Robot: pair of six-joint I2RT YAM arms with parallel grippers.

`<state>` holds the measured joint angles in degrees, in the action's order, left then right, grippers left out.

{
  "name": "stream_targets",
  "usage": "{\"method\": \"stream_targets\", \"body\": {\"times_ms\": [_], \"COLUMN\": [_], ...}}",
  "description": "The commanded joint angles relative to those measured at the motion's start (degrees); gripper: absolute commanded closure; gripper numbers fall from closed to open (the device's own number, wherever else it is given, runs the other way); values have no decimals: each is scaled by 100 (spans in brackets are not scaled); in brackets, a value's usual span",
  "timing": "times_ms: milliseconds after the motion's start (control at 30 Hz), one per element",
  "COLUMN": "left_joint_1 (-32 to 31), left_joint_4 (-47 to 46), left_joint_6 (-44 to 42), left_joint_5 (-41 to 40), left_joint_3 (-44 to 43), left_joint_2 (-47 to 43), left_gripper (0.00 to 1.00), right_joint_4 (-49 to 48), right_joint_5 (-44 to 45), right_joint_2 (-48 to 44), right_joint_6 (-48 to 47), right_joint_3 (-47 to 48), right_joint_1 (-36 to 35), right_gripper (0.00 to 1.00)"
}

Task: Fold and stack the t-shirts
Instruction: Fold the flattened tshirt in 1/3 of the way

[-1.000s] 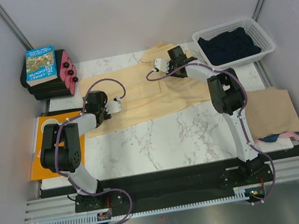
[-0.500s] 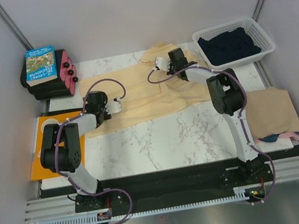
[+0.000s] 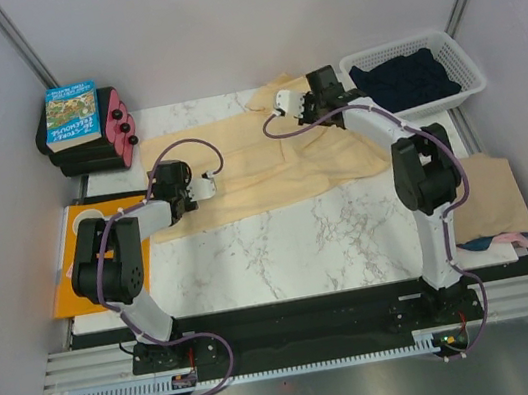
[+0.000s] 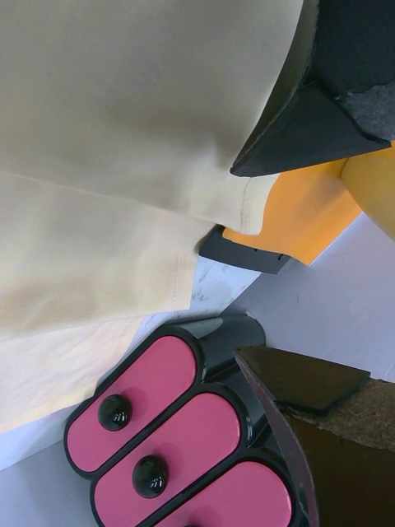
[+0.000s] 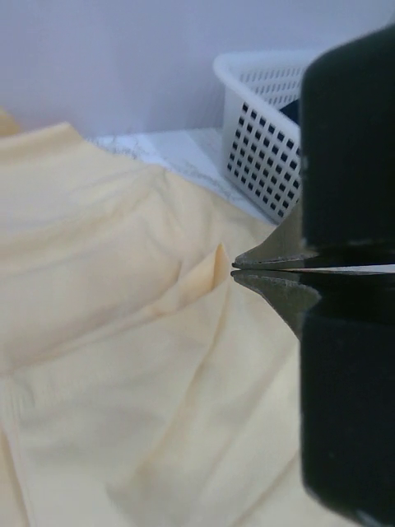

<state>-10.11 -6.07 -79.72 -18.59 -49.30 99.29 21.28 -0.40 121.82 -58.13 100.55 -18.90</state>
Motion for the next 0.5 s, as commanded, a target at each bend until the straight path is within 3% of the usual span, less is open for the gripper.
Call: {"method": "stream_targets", "body": {"times_ms": [0, 133, 467], "left_joint_1": [-35, -70, -79], "left_joint_4": [-97, -79, -53], "left_joint_6": [194, 194, 185], "left_joint_5": [-66, -75, -92], "left_joint_3": [-194, -238, -229], "left_joint_2": [73, 74, 65], "left_gripper": [10, 10, 10], "right_joint_4": [1685, 2090, 2038], "right_joint_5": [-943, -1137, -1058], "right_joint_2": [34, 385, 931], "right_joint_6": [-375, -392, -340], "right_joint_3": [280, 553, 1001], "right_joint_1": [26, 61, 70], "right_gripper": [100, 100, 100]}}
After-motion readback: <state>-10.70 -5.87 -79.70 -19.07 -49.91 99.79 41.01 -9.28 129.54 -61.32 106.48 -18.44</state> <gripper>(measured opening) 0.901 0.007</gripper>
